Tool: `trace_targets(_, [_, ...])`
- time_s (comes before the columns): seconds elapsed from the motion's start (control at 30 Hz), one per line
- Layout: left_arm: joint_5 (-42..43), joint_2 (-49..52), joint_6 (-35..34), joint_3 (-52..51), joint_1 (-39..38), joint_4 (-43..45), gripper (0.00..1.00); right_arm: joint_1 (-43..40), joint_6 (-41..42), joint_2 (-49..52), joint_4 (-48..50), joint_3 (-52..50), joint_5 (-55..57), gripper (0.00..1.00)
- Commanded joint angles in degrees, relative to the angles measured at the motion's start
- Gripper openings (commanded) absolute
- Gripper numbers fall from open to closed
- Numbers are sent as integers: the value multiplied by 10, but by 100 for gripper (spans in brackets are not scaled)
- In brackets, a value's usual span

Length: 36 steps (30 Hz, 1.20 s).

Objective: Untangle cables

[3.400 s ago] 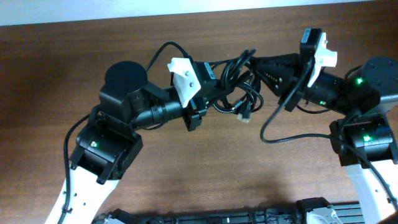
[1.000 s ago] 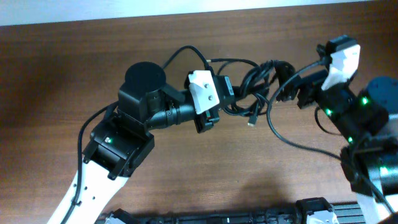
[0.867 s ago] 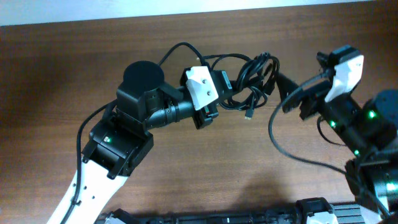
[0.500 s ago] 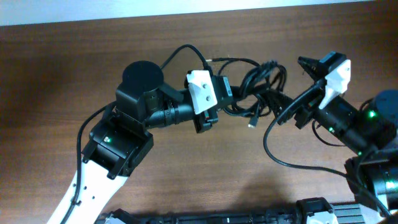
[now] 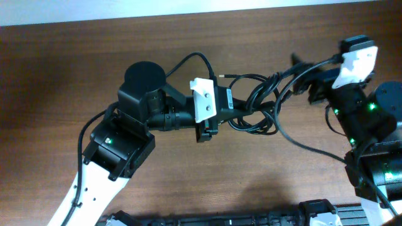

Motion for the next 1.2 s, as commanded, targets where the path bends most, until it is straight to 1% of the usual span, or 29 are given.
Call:
trace_targets(0.0, [-3, -14, 5, 1, -3, -1, 0, -3, 1, -2, -7, 8, 120, 98])
trace_targets(0.17, [-73, -14, 1, 1, -3, -1, 0, -3, 0, -3, -78, 8, 32, 99])
trace_targets(0.2, [-113, -14, -25, 1, -3, 1, 0, -3, 0, -3, -113, 8, -11, 99])
trace_targets(0.3, [-181, -14, -68, 1, -3, 1, 0, -3, 1, -3, -160, 8, -77, 99])
trace_targets(0.37, [-235, -14, -109, 1, -3, 3, 0, -3, 1, -3, -183, 8, -129, 99])
trace_targets(0.5, [-290, -14, -165, 1, -3, 14, 0, -3, 3, -3, -194, 8, -253, 99])
trace_targets(0.67, [-291, -14, -175, 1, -3, 16, 0, -3, 3, -3, -182, 8, -355, 98])
trace_targets(0.87, [-290, -14, -177, 1, -3, 14, 0, -3, 2, -3, -131, 8, -450, 99])
trace_targets(1.0, [-255, -14, -176, 1, -3, 19, 0, -3, 2, -3, -99, 8, -511, 99])
trace_targets(1.1, [-218, -14, -176, 1, -3, 28, 0, -3, 3, -3, -94, 8, -513, 100])
trace_targets(1.13, [-207, -14, -177, 1, -3, 32, 0, -3, 3, -3, -93, 8, -513, 98])
trace_targets(1.17, [-197, -14, -177, 1, -3, 35, 0, -3, 2, -2, -91, 8, -519, 94])
